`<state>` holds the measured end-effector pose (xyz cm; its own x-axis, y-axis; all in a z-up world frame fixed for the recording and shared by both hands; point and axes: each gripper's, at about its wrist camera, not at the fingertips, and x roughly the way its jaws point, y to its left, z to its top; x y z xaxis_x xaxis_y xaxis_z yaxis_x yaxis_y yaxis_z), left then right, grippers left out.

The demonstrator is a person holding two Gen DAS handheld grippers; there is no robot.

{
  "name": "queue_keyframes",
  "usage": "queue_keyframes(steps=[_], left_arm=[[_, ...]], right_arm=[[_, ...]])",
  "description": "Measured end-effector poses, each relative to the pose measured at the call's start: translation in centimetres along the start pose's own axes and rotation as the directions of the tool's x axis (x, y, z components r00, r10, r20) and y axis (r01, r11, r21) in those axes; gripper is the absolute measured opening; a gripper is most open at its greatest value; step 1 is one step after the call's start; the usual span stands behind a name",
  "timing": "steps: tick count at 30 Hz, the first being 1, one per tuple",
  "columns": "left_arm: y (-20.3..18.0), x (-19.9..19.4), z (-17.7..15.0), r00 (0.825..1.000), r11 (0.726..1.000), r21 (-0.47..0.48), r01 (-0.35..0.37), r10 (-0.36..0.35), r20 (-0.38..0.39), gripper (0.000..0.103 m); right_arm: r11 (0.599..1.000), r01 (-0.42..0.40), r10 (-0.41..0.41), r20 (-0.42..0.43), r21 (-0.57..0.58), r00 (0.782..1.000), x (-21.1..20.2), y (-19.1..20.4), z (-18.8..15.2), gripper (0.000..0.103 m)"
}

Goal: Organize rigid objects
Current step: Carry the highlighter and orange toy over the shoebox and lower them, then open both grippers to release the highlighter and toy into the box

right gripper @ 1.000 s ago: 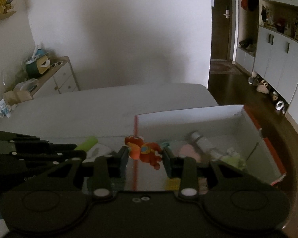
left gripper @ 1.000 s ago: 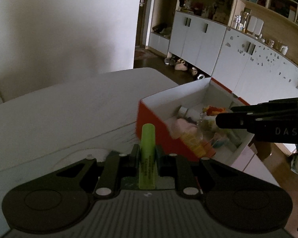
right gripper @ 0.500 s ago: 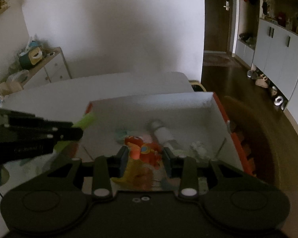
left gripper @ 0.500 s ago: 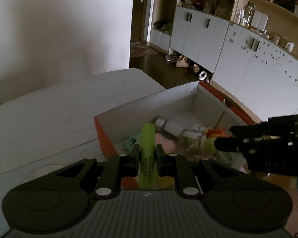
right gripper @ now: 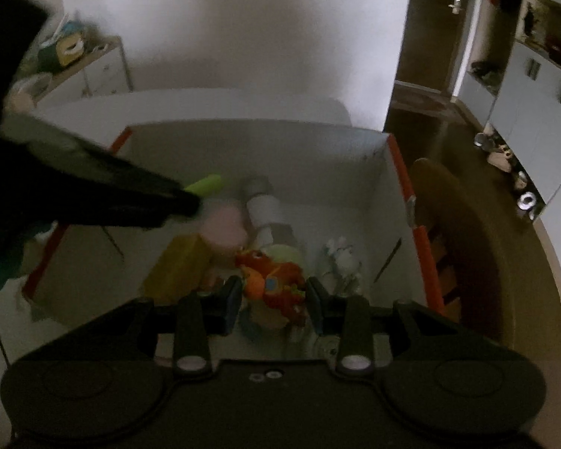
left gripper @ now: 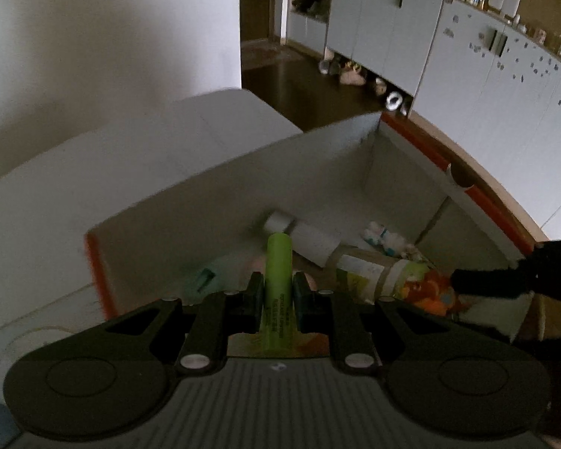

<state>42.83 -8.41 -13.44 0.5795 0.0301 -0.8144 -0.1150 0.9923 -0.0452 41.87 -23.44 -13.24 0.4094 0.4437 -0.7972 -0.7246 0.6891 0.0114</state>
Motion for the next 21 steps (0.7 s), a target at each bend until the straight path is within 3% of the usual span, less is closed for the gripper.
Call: queue_keyframes(steps=[10,21], left_arm=[[0.0,3.9,0.6,0.992,0.998,-0.048,-0.027,0.021,-0.128,0.016],[0.5,4.3,0.2,0.988,0.996,-0.077,-0.037,0.025,-0.155,0.016]], right_arm=[[0.999,-0.042,0.042,-0.011,-0.033,0.999,-0.2,-0.7,-0.4,0.036],[0.999,-0.048,0.048,-0.035,-0.007,0.998,0.3,-1.2,-0.9,0.038]])
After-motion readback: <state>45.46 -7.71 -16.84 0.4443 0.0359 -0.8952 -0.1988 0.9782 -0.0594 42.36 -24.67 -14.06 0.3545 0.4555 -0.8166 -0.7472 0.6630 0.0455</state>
